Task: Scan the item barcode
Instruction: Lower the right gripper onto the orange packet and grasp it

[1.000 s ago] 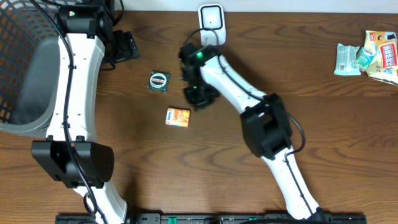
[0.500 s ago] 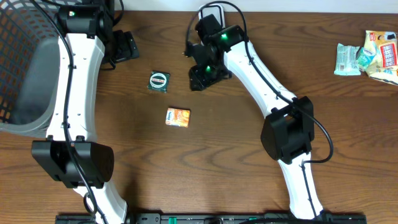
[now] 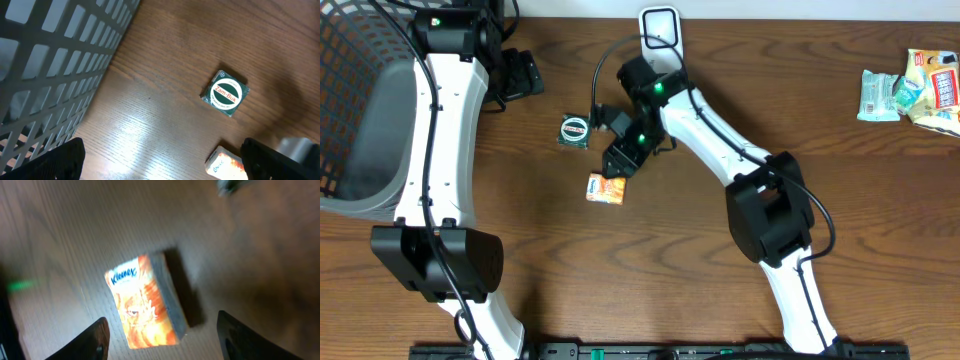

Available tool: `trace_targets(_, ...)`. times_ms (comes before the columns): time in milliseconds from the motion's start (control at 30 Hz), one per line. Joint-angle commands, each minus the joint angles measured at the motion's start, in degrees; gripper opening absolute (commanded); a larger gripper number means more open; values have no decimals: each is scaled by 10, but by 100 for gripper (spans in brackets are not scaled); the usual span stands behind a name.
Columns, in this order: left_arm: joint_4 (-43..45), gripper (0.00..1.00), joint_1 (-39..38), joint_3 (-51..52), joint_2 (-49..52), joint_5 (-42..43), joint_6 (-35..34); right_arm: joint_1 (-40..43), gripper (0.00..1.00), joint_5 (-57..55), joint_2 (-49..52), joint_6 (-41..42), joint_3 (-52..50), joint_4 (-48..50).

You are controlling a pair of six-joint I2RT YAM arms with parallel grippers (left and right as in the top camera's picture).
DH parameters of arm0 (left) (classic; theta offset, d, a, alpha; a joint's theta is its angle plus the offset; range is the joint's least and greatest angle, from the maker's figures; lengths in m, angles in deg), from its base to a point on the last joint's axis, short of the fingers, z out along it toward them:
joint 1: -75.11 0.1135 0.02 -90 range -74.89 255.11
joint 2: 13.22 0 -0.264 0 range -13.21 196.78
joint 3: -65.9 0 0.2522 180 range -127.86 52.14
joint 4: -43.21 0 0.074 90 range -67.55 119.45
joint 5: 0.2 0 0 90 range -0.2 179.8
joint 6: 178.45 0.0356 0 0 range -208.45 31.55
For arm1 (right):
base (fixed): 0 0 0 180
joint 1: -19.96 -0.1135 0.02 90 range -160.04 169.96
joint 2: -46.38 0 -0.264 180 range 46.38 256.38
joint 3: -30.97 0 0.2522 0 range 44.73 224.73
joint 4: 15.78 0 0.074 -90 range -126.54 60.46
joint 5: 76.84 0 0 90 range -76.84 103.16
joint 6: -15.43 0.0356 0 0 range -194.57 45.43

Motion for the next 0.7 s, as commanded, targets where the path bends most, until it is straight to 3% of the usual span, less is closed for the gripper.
trace_targets(0,-2,97,1,3,6,-7,5,-12,63,45,5,-14,-50,43)
trace_targets(100,-2,98,1,3,6,-7,5,-20,63,53,5,-14,-85,83)
trace_targets(233,-2,98,1,3,6,-7,5,-30,45,52,5,-14,-107,94)
trace_targets(333,-2,98,1,3,6,-7,5,-34,49,45,5,-6,-106,73)
trace_targets(567,-2,97,1,3,6,-7,5,-34,40,42,1,68,-84,-35)
trace_targets(667,-2,98,1,3,6,-7,5,-35,43,34,0,73,-72,-68)
